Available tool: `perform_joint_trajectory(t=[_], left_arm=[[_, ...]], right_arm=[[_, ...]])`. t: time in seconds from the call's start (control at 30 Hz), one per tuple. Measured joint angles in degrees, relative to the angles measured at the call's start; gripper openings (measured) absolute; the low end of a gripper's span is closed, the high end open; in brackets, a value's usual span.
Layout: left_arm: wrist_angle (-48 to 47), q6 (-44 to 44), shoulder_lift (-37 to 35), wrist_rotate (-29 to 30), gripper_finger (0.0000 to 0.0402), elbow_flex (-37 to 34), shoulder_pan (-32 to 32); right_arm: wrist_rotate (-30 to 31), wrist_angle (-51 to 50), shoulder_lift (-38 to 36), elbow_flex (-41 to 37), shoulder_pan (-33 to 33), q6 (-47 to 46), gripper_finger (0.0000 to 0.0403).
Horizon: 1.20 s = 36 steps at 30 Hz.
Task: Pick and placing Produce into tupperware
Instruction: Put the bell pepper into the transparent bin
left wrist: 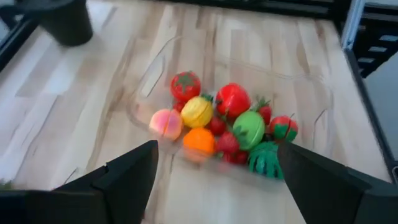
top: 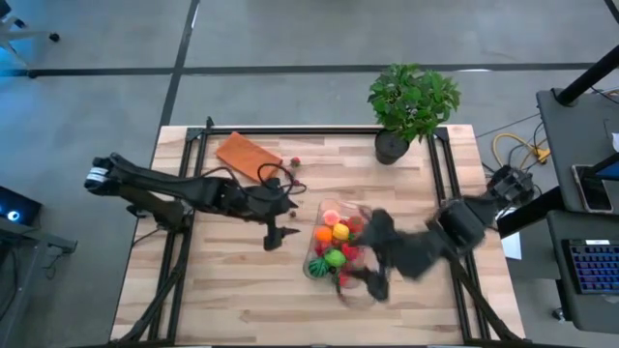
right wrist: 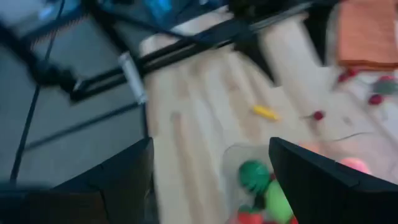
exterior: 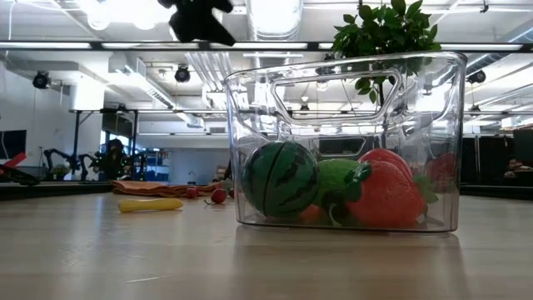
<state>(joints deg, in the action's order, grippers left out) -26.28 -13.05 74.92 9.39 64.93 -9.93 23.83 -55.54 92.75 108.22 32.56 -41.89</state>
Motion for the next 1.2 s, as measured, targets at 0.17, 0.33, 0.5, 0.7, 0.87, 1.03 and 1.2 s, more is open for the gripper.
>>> perform_joint_trajectory(t=[0.17, 0.33, 0.5, 0.7, 0.87, 1.03, 1.2], left_arm=[[-0.34, -2.03, -3.25, -0.48, 0.0315, -5.74, 1.19], [0.39, -5.14, -6.44, -4.23, 0.0315, -12.02, 1.29], [0.23, -4.45, -10.47, -2.99, 0.0315, -15.18, 2.34], [0.34, -1.71, -14.11, -3.23, 0.0315, -17.43, 7.06], [1.26, 1.5, -15.09, -8.47, 0.0315, -19.86, 13.03], [2.29, 6.27, -12.49, -14.35, 0.0315, -20.09, 19.65], [2.74, 17.05, -8.76, -17.39, 0.0315, -20.0, 24.54]], right_arm=[[-8.81, 21.03, -8.42, -22.29, -6.2, 0.37, 0.0306], [-15.24, 53.57, -21.82, -49.0, -9.31, 2.29, 0.0303], [-12.82, 59.21, -37.96, -66.71, -12.31, 3.5, 0.0308], [-6.23, 60.43, -54.64, -78.05, -12.56, 11.98, 0.0308], [-2.54, 60.67, -66.62, -86.39, -12.46, 14.12, 0.0303], [-2.16, 61.18, -76.12, -93.96, -12.44, 15.06, 0.0306], [-1.37, 61.37, -83.86, -100.3, -12.46, 15.87, 0.031]])
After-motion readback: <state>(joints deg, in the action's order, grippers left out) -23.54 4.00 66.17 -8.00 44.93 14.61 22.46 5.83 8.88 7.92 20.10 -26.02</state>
